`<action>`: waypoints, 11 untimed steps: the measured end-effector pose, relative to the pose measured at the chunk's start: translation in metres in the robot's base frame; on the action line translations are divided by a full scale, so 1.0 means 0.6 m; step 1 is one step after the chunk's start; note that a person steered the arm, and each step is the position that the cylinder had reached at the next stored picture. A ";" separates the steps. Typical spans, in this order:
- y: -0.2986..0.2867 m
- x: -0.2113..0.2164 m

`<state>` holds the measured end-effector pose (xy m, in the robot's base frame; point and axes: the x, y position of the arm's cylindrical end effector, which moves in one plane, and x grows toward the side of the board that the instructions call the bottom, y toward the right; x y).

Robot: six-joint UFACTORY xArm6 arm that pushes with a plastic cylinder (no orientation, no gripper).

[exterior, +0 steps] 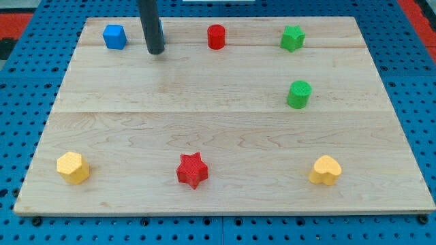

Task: Slide the blue triangle down a bit

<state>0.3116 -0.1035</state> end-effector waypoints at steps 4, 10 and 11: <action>-0.057 -0.197; -0.035 -0.145; -0.063 -0.128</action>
